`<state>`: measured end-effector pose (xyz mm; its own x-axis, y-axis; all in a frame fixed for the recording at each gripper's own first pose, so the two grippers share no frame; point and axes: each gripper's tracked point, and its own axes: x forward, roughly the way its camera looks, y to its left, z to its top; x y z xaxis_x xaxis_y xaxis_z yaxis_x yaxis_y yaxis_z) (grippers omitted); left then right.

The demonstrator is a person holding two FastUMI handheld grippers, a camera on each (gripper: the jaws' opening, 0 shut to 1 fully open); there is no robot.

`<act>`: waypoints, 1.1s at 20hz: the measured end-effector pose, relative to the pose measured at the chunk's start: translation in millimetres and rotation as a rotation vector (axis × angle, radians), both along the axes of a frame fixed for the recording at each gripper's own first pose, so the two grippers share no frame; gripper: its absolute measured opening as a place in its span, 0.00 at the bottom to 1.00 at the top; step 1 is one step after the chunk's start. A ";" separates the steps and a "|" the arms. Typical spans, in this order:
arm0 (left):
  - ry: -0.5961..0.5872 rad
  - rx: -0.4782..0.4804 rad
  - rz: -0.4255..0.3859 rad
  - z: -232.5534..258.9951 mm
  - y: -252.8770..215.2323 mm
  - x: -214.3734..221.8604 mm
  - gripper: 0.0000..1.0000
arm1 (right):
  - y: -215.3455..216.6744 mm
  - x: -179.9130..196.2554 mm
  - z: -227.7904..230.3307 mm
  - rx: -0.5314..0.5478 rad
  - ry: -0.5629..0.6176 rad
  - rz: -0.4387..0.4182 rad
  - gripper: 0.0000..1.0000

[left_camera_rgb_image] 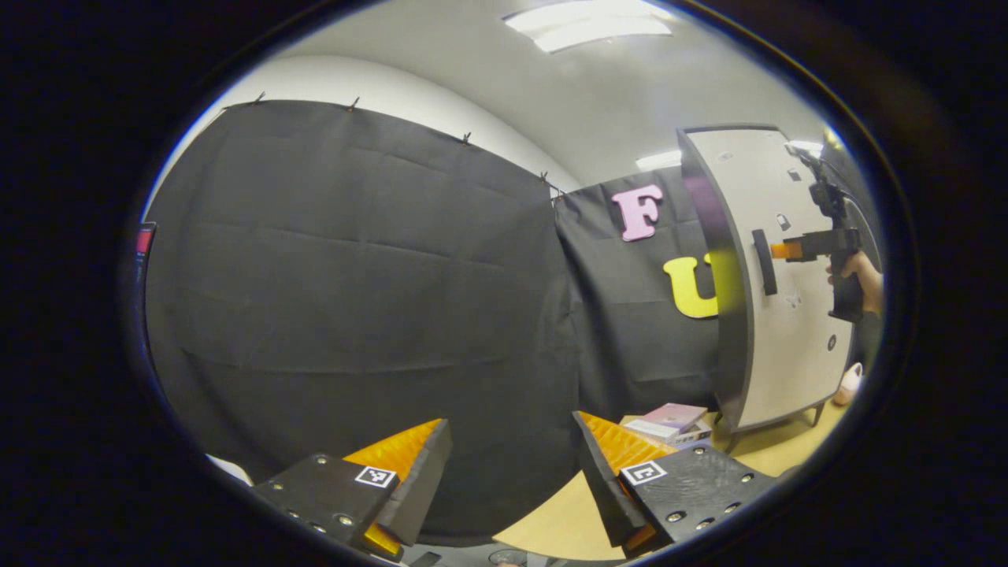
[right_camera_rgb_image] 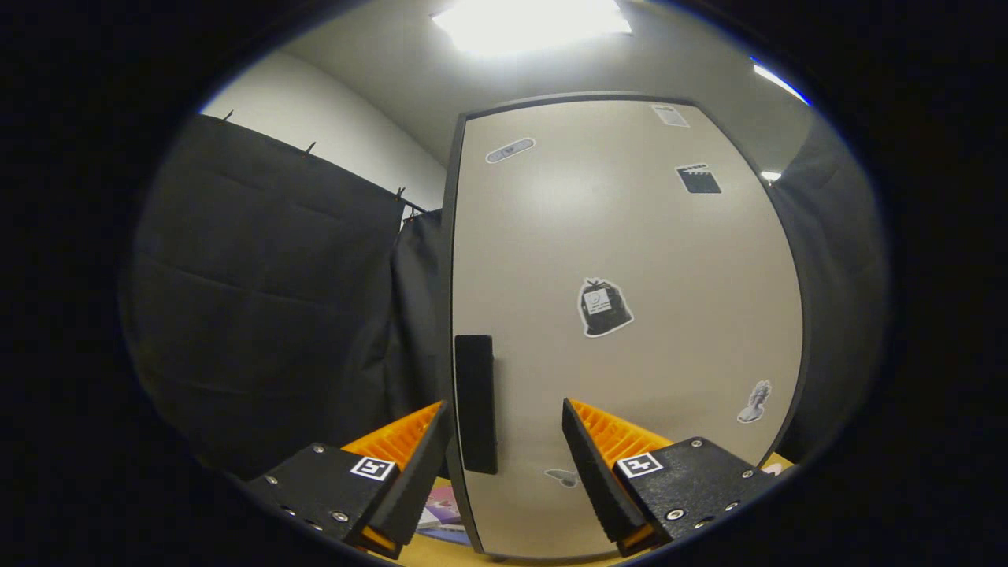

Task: Open the cabinet door with the right hand, grasp the bottle in the cabinet with the left hand and place it on the coaster, then close the cabinet door with the right hand.

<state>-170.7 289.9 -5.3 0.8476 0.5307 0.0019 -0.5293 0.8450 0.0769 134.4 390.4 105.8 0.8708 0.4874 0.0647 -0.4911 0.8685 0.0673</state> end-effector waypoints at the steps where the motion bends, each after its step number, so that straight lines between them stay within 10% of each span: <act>1: 0.001 0.002 0.005 -1.5 3.9 1.0 0.87 | 7.0 3.1 -2.6 -0.016 0.014 0.001 0.86; 14: -0.015 -0.045 -0.025 -6.0 20.6 -1.1 0.92 | 36.2 26.6 -23.9 -0.096 0.186 -0.001 0.23; 22: -0.031 -0.044 -0.123 6.1 -20.5 30.8 0.92 | 28.0 11.5 -20.9 -0.090 0.188 0.096 0.22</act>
<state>-139.9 269.4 0.9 0.9061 0.4231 0.0084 -0.4231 0.9058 0.0232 145.9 418.4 84.9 0.8130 0.5647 -0.1415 -0.5576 0.8252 0.0896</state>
